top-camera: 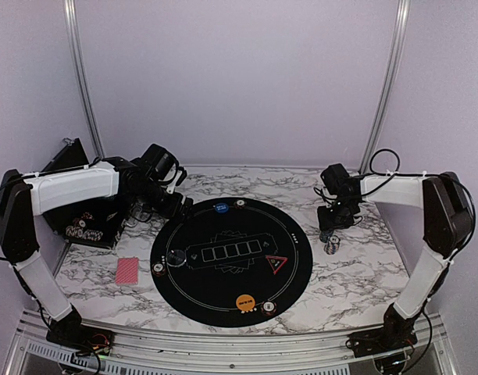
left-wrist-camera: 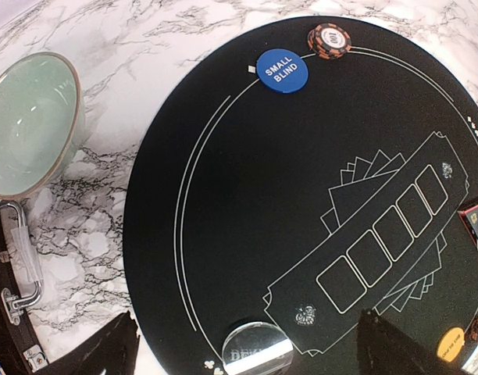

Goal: Distribute texas hold em gaming equipment
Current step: Pick up the pile of poker chips from the pile of poker chips.

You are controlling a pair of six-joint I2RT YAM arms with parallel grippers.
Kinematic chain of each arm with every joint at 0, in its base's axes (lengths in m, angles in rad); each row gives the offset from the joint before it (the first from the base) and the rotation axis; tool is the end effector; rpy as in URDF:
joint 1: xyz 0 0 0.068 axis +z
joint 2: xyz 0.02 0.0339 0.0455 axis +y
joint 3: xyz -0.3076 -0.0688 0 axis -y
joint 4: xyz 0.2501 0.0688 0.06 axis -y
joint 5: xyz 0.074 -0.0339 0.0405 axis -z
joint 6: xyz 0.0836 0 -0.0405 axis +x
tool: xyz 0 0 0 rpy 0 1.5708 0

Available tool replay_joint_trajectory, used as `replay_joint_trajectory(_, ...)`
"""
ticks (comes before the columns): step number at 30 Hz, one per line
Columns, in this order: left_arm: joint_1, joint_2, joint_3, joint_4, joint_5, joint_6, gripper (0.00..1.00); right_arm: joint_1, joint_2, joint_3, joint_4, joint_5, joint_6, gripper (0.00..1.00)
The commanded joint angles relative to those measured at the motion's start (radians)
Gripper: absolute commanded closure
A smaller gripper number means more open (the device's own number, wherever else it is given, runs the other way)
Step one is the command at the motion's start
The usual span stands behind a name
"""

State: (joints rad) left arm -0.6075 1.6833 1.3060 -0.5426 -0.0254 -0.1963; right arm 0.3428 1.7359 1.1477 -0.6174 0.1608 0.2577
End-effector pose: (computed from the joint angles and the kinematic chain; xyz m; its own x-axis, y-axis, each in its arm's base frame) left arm 0.3334 -0.2292 0.2574 -0.7495 0.2836 -0.5982 0.4199 0.9022 -0.0984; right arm 0.3509 0.1110 0.1819 -0.9215 -0.0618 -0.3835 -0.0446 0.9976 -0.0536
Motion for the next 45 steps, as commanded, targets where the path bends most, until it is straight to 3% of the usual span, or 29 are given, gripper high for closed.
replay_joint_trajectory(1,0.006,-0.019,-0.012,0.012,0.008,0.01,0.01,-0.01,0.008,0.0,0.013,-0.001,0.005,0.55)
replay_joint_trajectory(18,0.006,-0.017,-0.012,0.011,0.01,0.011,0.01,-0.009,0.022,0.003,0.014,-0.011,0.002,0.56)
replay_joint_trajectory(33,0.006,-0.019,-0.012,0.012,0.01,0.009,0.01,-0.009,0.015,0.026,-0.003,0.0,0.002,0.69)
replay_joint_trajectory(45,0.008,-0.022,-0.011,0.011,0.008,0.008,0.01,-0.008,-0.004,0.053,-0.023,0.007,0.005,0.73)
